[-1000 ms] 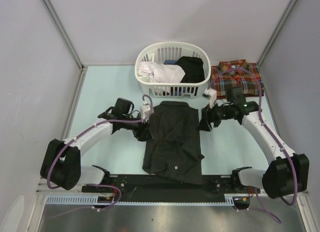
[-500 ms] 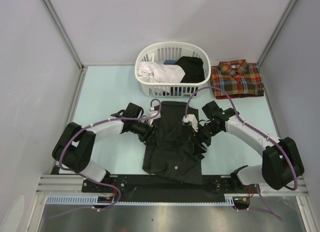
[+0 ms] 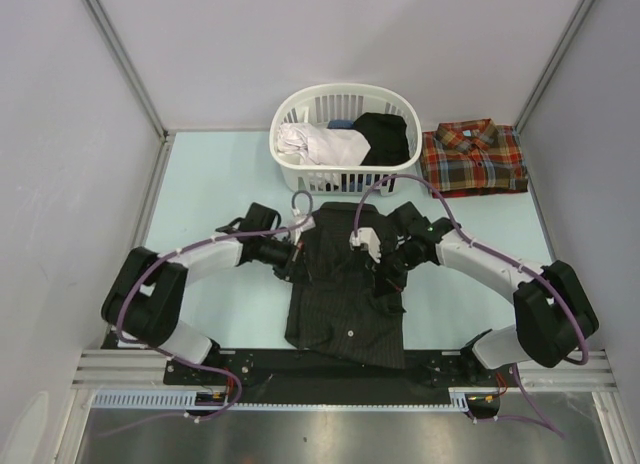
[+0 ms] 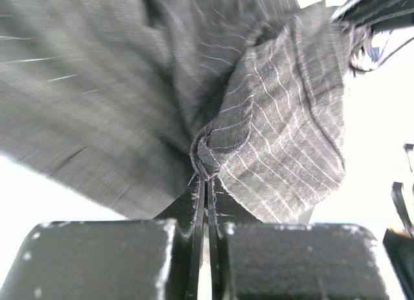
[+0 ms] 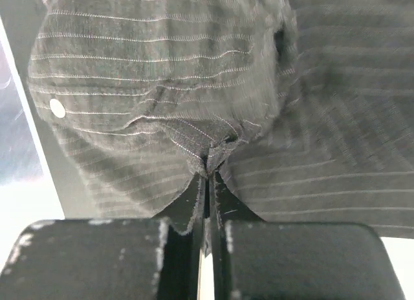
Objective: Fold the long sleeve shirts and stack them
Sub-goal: Fold the shirt
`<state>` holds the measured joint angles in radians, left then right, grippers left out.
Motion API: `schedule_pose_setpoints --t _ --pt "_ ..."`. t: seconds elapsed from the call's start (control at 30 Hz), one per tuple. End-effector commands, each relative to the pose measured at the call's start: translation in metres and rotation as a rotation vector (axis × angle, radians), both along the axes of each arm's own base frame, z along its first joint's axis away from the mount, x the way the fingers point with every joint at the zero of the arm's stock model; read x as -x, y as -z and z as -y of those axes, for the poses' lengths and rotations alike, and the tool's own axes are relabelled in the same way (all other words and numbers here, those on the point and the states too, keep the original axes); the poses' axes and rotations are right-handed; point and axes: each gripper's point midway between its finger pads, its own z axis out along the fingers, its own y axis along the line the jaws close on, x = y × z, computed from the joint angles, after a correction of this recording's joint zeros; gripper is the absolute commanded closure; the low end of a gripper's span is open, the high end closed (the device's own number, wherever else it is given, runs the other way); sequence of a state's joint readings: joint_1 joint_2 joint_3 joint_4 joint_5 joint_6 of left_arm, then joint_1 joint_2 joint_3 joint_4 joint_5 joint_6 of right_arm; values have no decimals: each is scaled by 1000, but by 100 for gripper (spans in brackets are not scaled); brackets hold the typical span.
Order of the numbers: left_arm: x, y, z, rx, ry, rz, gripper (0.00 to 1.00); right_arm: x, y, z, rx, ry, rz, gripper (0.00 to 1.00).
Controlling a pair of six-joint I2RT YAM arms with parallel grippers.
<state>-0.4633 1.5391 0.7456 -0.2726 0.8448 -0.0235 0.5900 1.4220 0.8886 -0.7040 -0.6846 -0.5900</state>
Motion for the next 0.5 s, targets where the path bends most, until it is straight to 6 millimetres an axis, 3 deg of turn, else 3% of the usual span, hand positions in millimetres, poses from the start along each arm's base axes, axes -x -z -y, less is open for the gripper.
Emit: schedule_pose_setpoints --t 0.0,0.13,0.2,0.33,0.47 --pt "-6 -29 -29 1 -34 73 100 -35 -33 -36 -89 13 164 100" --pt "-17 -22 -37 -37 -52 97 100 -49 -29 -52 -67 4 205 100" --pt "-24 -8 -38 -74 -65 75 100 -56 -26 -54 -48 8 220 100" --pt "-42 -1 -33 -77 -63 95 97 -67 -11 -39 50 28 243 100" --pt "-51 -2 -28 -57 -52 117 95 -64 -6 -16 121 52 222 100"
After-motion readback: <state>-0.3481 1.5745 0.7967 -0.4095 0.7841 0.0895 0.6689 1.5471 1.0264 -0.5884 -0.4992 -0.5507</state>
